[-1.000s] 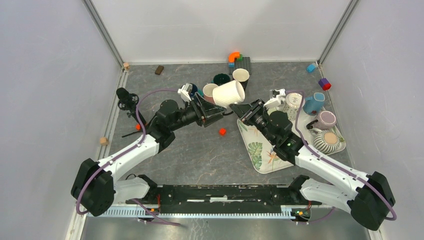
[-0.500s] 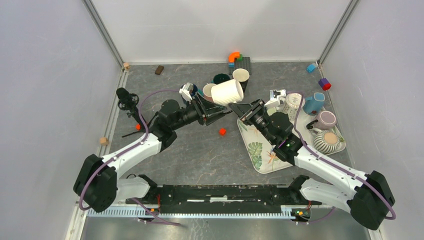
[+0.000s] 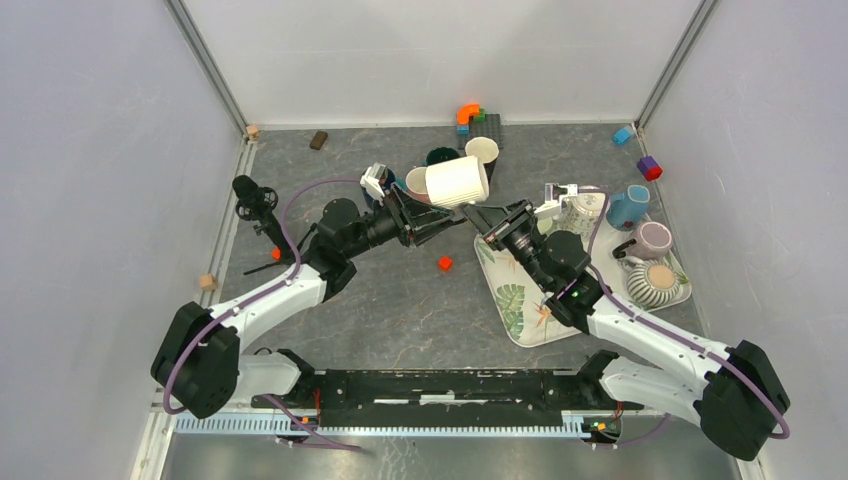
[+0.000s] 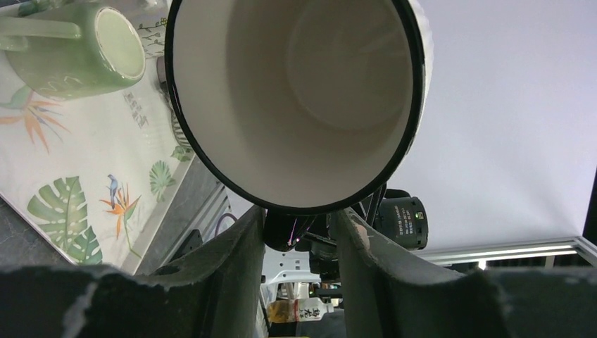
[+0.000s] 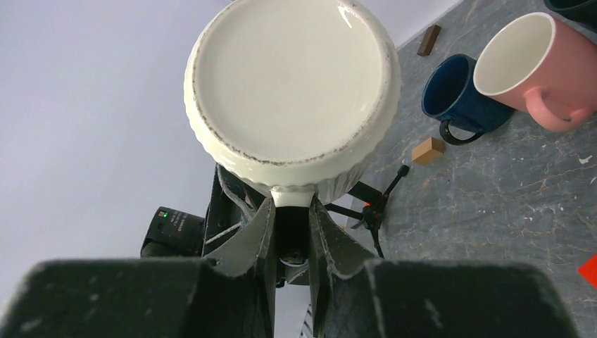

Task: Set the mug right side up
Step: Turn over the cup on the tray, then place the cup at the center of the board.

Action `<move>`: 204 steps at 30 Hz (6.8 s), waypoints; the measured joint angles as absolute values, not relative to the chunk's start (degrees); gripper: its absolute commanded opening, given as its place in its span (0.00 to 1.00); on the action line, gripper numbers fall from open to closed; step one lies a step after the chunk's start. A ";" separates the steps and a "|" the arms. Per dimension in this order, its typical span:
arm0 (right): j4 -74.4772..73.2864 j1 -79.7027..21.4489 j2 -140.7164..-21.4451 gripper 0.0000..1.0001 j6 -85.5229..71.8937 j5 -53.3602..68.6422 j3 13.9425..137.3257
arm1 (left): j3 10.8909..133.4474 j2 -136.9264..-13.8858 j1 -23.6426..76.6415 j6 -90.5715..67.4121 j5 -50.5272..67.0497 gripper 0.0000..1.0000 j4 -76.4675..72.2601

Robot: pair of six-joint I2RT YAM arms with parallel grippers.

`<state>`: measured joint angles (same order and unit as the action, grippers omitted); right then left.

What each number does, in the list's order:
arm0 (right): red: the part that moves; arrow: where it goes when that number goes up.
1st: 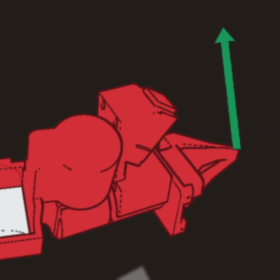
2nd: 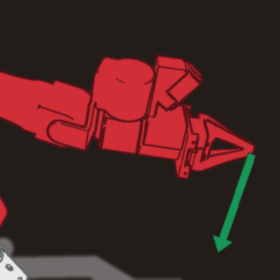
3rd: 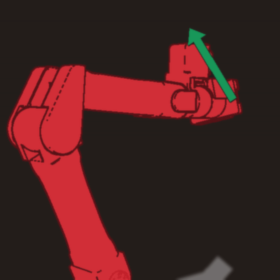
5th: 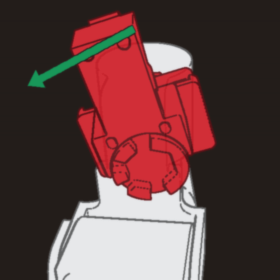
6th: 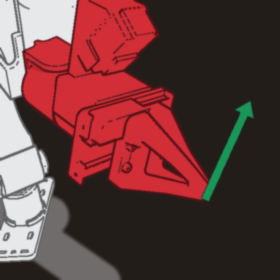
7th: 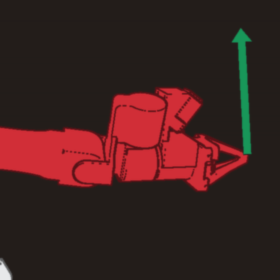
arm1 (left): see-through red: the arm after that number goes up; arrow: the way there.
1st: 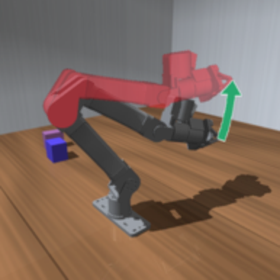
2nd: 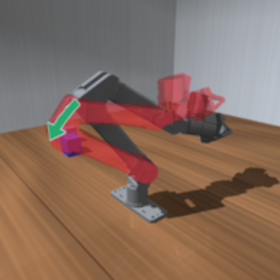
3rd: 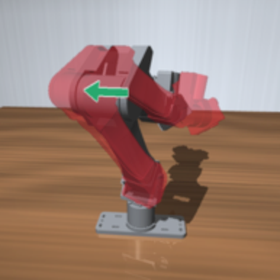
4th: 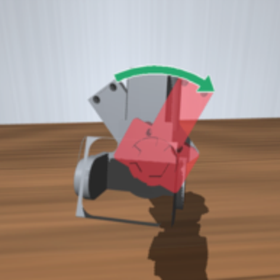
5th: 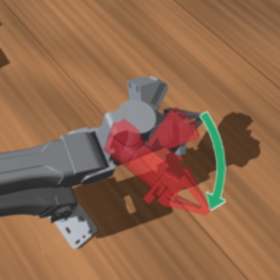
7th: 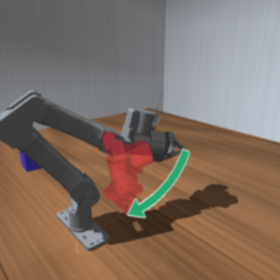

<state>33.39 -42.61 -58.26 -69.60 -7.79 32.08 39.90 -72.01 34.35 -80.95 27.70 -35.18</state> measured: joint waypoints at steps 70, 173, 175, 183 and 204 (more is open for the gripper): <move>44.64 -42.39 -64.23 0.36 -75.35 1.50 27.55 | 43.20 -64.51 34.22 -66.81 24.64 0.02 -14.48; -8.84 -42.65 -45.98 0.98 -36.01 -10.66 31.07 | 39.90 -79.09 40.91 -25.80 -23.38 0.30 -3.36; -8.84 -42.65 -45.74 0.98 -35.88 -10.85 31.07 | 39.90 -79.09 40.93 -25.80 -23.18 0.31 -3.09; -9.21 -42.65 -45.69 0.98 -35.70 -11.29 31.07 | 39.90 -79.20 40.93 -25.80 -22.37 0.36 -3.11; -18.37 -42.65 -46.39 0.98 -35.75 -18.22 34.44 | 44.73 -86.98 40.07 -25.85 -21.74 0.68 -4.25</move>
<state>-18.37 -42.65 -46.39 -35.75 -18.22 34.44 44.73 -86.98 40.07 -25.85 -21.74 -4.25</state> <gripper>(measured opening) 0.979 0.537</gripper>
